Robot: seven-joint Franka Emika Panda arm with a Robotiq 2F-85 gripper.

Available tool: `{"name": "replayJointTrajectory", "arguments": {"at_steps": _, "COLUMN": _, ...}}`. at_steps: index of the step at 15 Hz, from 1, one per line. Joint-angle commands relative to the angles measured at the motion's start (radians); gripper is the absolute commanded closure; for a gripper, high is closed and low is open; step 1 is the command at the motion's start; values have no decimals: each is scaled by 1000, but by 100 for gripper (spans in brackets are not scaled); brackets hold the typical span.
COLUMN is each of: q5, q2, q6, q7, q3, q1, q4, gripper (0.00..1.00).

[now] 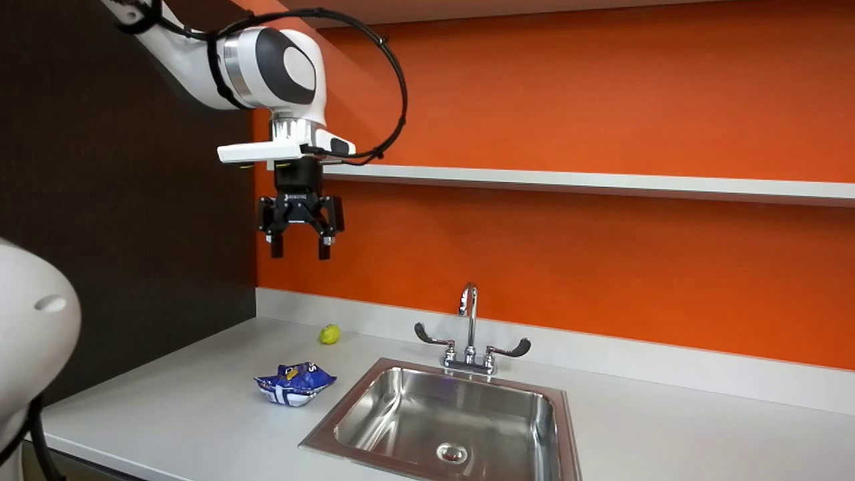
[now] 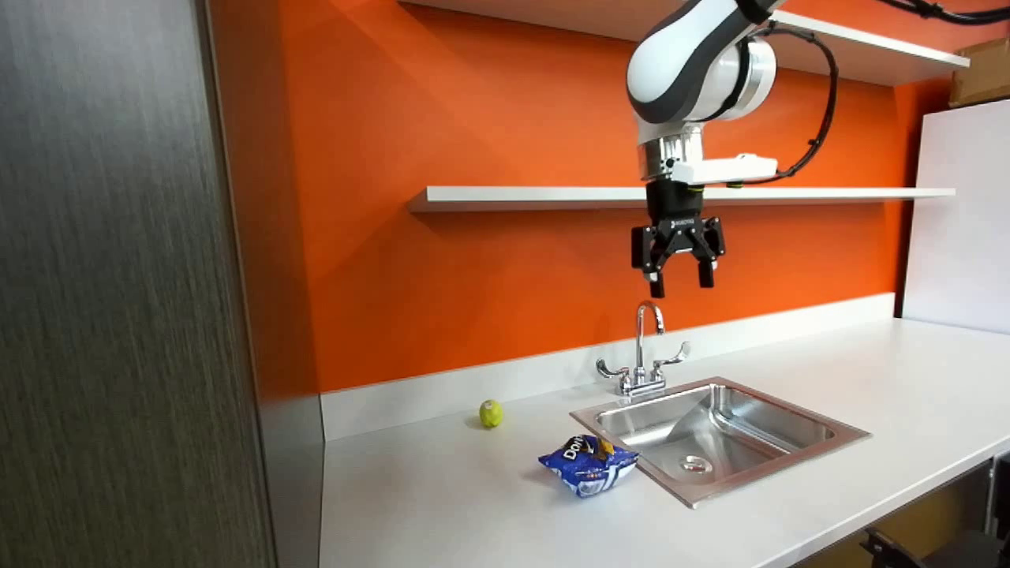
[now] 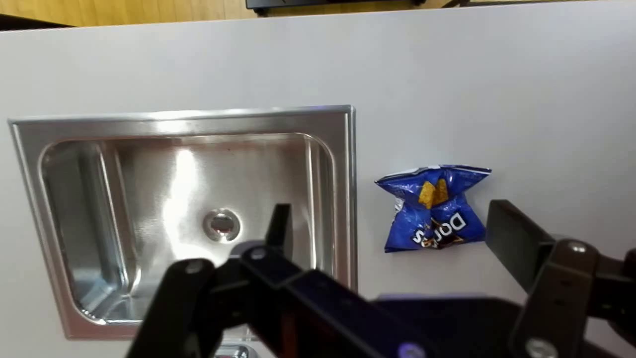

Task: Put the blue packet in the sink

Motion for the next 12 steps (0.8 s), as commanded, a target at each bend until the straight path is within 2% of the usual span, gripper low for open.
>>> {"name": "replayJointTrajectory", "arguments": {"at_steps": 1, "q5": 28, "q2": 53, "q6": 93, "q7": -3, "q3": 9, "q1": 24, "q4": -12, "gripper": 0}}
{"name": "replayJointTrajectory", "arguments": {"at_steps": 12, "q5": -5, "q2": 295, "q6": 284, "q7": 51, "q3": 48, "q1": 53, "q4": 16, "gripper": 0}}
